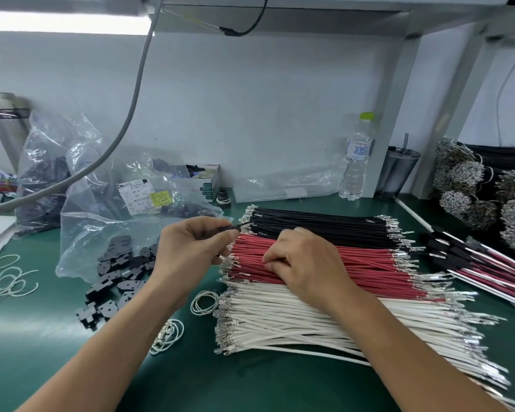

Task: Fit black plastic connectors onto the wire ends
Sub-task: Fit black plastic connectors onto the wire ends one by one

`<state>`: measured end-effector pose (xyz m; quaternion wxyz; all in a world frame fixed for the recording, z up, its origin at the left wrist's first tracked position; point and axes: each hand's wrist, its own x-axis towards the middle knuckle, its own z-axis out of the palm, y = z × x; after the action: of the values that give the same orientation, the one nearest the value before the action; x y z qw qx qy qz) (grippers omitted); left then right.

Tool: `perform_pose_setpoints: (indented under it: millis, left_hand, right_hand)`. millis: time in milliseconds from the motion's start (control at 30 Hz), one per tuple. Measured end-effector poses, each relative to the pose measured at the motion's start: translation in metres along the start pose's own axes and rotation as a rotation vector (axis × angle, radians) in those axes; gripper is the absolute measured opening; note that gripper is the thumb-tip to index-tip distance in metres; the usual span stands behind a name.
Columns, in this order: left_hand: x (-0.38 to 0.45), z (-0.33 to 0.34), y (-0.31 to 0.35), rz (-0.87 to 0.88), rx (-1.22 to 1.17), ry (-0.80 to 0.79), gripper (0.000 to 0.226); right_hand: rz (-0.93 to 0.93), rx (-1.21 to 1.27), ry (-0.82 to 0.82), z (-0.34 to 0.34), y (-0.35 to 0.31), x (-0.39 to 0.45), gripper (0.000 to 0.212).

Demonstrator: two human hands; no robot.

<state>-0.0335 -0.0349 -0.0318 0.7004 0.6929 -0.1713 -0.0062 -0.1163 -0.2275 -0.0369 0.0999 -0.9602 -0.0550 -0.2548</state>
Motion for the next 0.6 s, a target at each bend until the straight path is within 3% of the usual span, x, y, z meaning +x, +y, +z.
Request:
perform_pose_setpoints:
  millis: [233, 400, 600]
  left_hand:
    - [0.001, -0.004, 0.003, -0.002, -0.083, 0.027, 0.01]
    - [0.005, -0.012, 0.009, -0.041, -0.212, 0.002, 0.016]
    - [0.003, -0.008, 0.007, -0.071, -0.201, -0.064, 0.013]
  right_hand:
    - [0.042, 0.002, 0.027, -0.003, 0.003, 0.005, 0.005]
    - [0.064, 0.295, 0.059, -0.019, 0.01, 0.004, 0.029]
    - [0.101, 0.184, 0.166, -0.017, 0.01, 0.003, 0.017]
